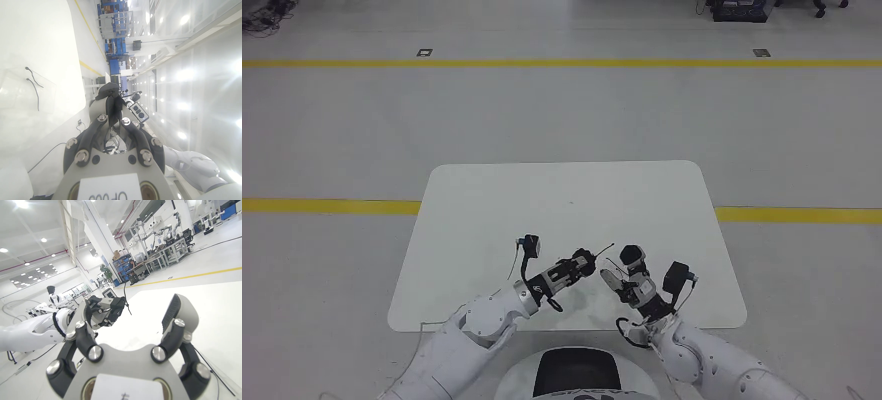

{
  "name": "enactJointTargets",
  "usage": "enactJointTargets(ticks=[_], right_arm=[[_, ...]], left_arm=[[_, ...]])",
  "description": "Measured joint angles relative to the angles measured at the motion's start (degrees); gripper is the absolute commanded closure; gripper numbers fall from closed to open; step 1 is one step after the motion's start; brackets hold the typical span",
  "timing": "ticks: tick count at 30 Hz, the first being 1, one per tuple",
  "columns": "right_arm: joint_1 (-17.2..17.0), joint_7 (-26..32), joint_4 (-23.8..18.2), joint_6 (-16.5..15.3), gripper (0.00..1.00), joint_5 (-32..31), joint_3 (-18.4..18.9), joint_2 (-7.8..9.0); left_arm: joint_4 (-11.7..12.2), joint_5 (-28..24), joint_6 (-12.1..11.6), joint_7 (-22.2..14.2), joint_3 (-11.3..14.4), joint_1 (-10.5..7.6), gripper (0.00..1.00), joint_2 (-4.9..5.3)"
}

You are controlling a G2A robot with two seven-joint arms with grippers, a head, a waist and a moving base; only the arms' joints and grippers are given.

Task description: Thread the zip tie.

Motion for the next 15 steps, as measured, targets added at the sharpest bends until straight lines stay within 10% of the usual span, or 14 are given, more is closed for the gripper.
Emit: enactJointTargets(ticks=[10,15], right_arm=[[1.88,11.18,-11.38,0.0,0.0,13.99,-4.39,7.34],[2.82,13.16,-12.21,0.0,0.0,16.72,-4.99,8.34]], left_arm=[[2.43,-16.12,-0.25,-14.99,-5.17,0.69,1.0,1.03],[2.99,-17.04,-0.24,-16.02,-5.48,0.45,1.0,0.96]])
